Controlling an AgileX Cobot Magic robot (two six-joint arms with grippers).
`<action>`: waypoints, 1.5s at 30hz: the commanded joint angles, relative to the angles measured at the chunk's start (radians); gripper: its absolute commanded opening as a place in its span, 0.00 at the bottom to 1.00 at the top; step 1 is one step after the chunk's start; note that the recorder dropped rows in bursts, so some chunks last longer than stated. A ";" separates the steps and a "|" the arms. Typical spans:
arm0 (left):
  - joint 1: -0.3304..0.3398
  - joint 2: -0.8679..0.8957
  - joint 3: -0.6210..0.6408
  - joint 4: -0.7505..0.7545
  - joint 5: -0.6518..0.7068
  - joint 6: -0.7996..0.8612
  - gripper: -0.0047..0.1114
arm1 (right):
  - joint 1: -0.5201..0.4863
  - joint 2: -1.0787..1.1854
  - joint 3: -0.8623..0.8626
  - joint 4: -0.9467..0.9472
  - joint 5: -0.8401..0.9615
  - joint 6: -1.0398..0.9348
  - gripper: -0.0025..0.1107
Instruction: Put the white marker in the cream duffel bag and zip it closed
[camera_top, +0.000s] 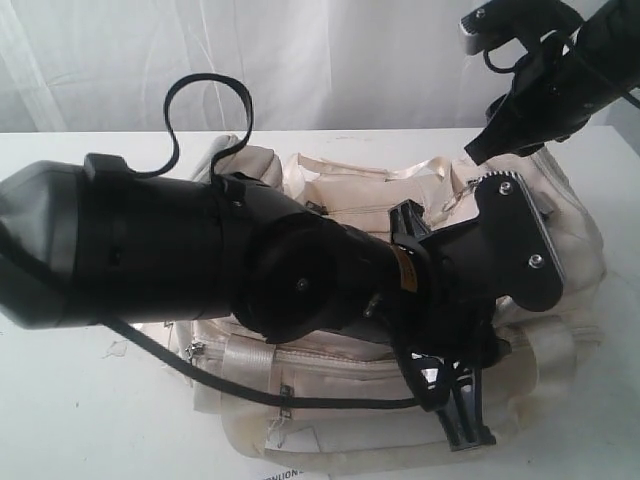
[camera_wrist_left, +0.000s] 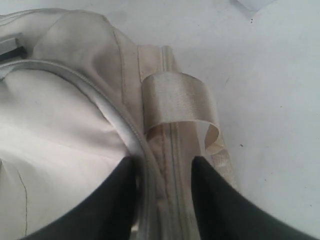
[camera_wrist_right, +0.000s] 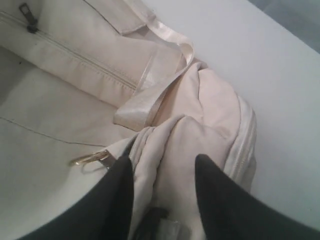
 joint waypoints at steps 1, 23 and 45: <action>0.005 -0.008 0.006 -0.005 0.011 -0.065 0.42 | -0.010 -0.064 -0.003 0.038 0.009 -0.010 0.37; 0.057 -0.119 0.006 -0.005 -0.028 -0.121 0.41 | -0.010 -0.573 0.303 0.189 -0.158 -0.007 0.28; 0.093 -0.207 0.006 -0.049 -0.104 -0.204 0.41 | -0.010 -1.061 0.775 0.429 -0.388 0.054 0.02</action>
